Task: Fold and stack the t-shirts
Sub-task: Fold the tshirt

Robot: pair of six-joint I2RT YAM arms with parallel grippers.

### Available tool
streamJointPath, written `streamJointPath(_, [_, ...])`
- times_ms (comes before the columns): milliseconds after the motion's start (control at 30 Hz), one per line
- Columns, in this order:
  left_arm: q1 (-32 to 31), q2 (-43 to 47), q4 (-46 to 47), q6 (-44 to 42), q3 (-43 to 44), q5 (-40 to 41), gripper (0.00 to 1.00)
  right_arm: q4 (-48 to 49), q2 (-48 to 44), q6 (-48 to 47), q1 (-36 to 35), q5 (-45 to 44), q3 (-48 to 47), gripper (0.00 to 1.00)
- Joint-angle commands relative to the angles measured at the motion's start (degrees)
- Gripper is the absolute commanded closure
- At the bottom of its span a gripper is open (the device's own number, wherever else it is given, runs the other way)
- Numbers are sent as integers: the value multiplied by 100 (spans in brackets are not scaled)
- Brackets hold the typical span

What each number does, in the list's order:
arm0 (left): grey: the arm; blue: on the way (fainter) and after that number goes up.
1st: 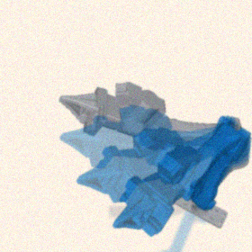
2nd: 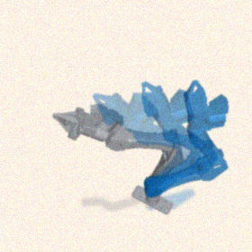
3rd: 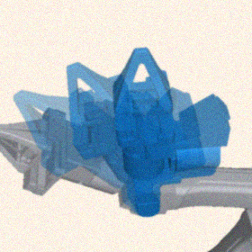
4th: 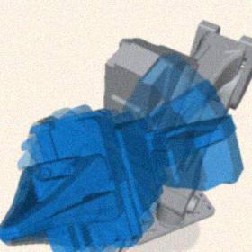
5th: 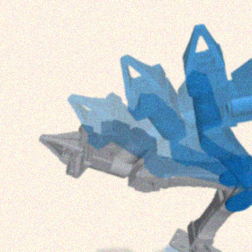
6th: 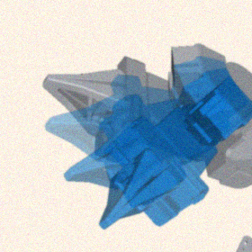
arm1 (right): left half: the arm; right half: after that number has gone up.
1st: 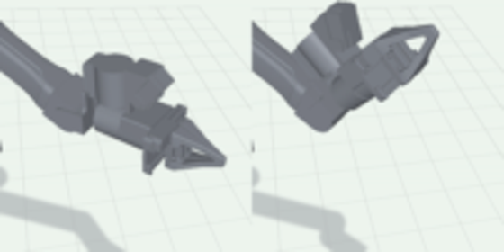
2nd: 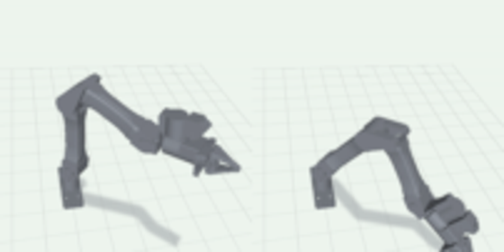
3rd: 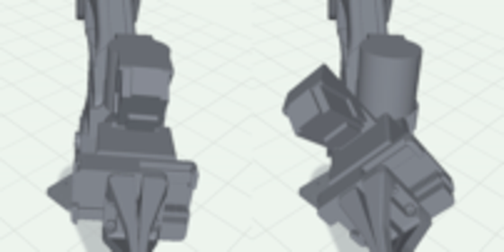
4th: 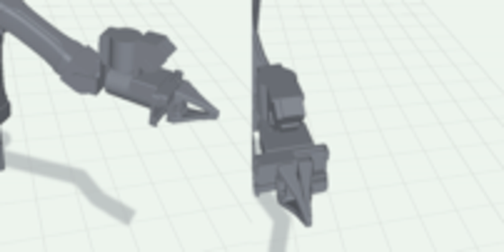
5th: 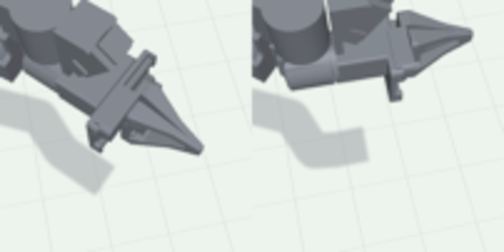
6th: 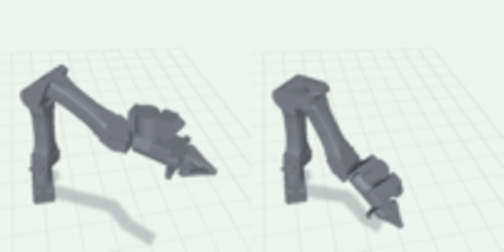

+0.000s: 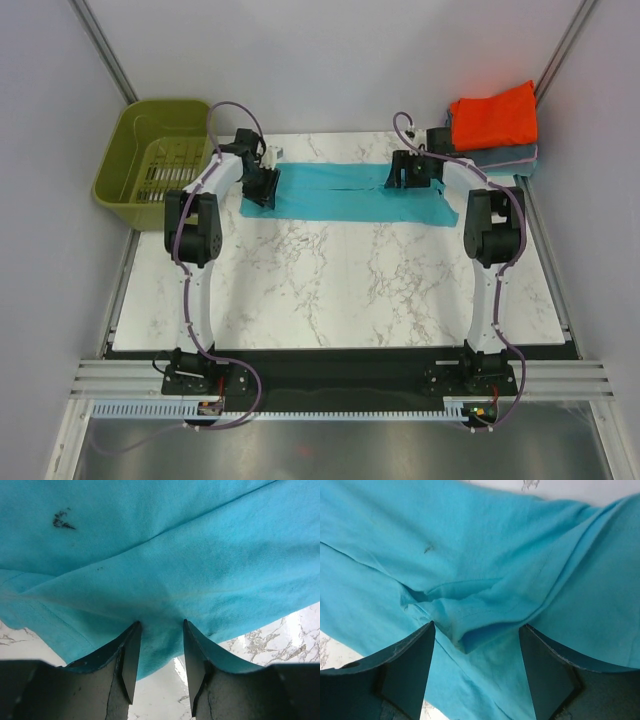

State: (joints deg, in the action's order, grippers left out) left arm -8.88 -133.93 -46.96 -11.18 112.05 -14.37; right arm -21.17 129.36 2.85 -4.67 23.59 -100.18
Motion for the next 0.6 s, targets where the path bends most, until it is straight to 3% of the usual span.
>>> streamJointPath(0, [-122,-169,-33,-33,-166,197,53,359,203,198,-69,259,-589,24])
streamJointPath(300, [-184,85,-6,-86,-491,435,53,1000,459,725,-219,251,-1679,22])
streamJointPath(433, [-193,384,-32,-191,-588,453,53,992,169,603,-158,-3,-1610,21])
streamJointPath(567, [-219,745,-24,19,-579,620,18,729,-340,505,87,-469,-875,20])
